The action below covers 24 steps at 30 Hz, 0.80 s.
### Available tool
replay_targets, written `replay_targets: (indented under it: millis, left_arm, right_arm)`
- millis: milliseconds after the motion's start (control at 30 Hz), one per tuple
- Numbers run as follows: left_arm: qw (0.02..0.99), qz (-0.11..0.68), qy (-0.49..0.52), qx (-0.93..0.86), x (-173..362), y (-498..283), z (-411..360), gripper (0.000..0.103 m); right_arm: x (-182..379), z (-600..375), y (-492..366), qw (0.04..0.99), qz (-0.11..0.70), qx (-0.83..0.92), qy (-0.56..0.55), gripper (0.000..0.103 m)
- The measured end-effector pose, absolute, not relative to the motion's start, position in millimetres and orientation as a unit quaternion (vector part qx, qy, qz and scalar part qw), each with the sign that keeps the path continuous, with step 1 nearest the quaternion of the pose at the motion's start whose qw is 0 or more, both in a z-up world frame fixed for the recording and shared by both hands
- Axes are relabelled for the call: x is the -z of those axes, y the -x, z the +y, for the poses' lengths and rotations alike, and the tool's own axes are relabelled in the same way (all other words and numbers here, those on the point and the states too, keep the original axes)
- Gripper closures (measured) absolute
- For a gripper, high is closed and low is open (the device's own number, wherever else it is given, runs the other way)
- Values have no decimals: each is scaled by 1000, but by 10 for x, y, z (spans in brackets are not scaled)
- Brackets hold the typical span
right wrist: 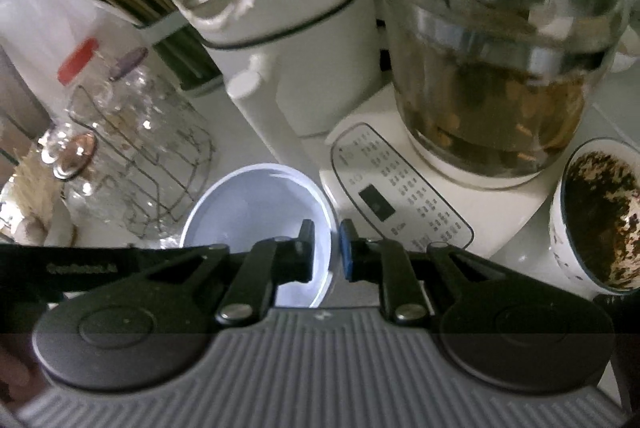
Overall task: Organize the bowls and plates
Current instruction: 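Carry the second plastic bowl with both grippers and lower it into the first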
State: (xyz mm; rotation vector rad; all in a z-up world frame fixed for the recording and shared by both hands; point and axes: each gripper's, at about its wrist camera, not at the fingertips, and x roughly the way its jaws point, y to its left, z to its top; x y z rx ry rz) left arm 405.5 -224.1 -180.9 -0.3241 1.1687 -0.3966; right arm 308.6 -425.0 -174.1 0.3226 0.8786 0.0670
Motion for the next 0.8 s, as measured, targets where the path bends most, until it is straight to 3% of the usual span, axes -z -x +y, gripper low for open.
replay_targets:
  millis: [800]
  left_arm:
    - [839, 490, 153, 178, 1134, -3530, -1734, 79]
  right_arm:
    - [1170, -3908, -2709, 914, 372, -70, -144, 87]
